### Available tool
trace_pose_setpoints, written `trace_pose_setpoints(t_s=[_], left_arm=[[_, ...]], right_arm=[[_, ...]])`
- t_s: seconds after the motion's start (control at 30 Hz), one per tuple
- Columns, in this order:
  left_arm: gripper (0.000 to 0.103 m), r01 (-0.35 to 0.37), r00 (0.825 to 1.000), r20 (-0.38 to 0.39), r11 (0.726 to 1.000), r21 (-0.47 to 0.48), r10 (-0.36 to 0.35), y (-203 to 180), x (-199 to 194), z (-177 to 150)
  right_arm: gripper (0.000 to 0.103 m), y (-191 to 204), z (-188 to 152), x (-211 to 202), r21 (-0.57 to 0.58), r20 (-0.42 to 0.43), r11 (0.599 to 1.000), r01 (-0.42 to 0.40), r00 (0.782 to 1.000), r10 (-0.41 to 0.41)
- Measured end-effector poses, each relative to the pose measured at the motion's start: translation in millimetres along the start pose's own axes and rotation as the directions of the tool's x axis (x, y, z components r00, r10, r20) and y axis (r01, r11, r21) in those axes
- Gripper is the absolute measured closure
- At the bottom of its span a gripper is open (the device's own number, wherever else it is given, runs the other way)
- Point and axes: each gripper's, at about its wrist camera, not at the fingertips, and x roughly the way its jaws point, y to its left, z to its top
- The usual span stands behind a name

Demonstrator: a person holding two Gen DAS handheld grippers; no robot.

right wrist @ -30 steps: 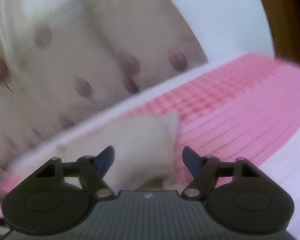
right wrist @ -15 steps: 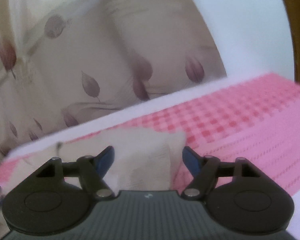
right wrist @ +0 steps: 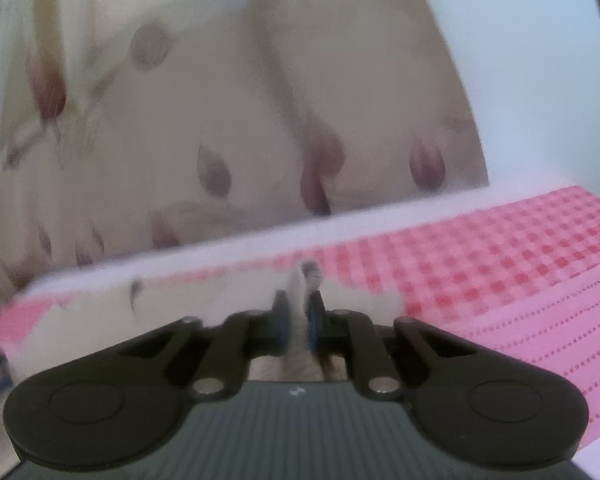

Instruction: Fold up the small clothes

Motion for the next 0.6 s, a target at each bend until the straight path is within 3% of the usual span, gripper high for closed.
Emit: trace_pose_setpoints(t_s=[0.17, 0.4, 0.53, 0.6], left_arm=[[0.000, -0.036, 0.999, 0.033, 0.998, -0.049, 0.038, 8, -4, 3], [0.000, -0.048, 0.998, 0.032, 0.998, -0.037, 0.050, 6, -4, 4], [0.000, -0.058, 0.998, 0.023, 0.998, -0.016, 0.058, 4, -3, 4], [0.000, -0.059, 0.998, 0.017, 0.998, -0.005, 0.059, 4, -4, 4]], right_arm=[[0.093, -13, 33, -1, 0.126, 0.101, 0.991, -0.051, 0.994, 0.038], [0.091, -47, -3, 45, 0.231, -0.102, 0.971, 0.059, 0.994, -0.036], [0.088, -57, -3, 37, 0.284, -0.097, 0.957, 0.066, 0.994, -0.040], [0.088, -56, -1, 25, 0.280, -0.046, 0.958, 0.061, 0.998, -0.050]])
